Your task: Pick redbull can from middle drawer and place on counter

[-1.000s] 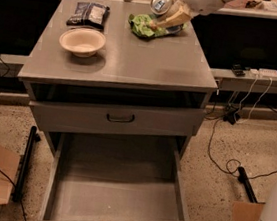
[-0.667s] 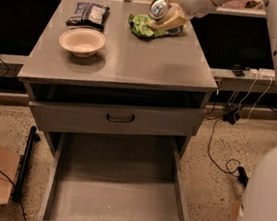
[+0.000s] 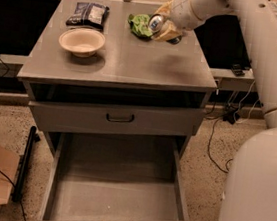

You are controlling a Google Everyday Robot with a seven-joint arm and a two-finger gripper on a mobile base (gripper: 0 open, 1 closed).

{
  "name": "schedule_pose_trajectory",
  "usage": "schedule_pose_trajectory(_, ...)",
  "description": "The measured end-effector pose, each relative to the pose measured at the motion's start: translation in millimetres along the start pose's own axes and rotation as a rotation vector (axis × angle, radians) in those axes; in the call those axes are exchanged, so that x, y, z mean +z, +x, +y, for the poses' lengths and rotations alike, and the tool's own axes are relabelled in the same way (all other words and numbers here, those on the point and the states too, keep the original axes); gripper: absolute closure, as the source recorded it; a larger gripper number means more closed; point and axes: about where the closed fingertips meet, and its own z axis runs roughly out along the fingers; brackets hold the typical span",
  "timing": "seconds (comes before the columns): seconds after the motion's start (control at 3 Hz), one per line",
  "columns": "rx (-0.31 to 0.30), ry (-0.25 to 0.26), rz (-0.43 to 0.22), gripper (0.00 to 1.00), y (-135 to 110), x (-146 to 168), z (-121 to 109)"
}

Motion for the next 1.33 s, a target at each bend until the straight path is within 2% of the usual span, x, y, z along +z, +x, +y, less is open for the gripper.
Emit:
schedule_pose_trajectory(0.33,0.008,0.015,0.03,1.0,18,25,5)
schedule_pose_trajectory(0.67,0.029,0.008,0.038,0.86,30,52,15)
schedule_pose_trajectory(1.0,0.04,-0.011,0.023,0.64,34,79,25)
schedule_pose_trajectory(1.33,0.057,-0.008,-0.02,0.4,25,102,27)
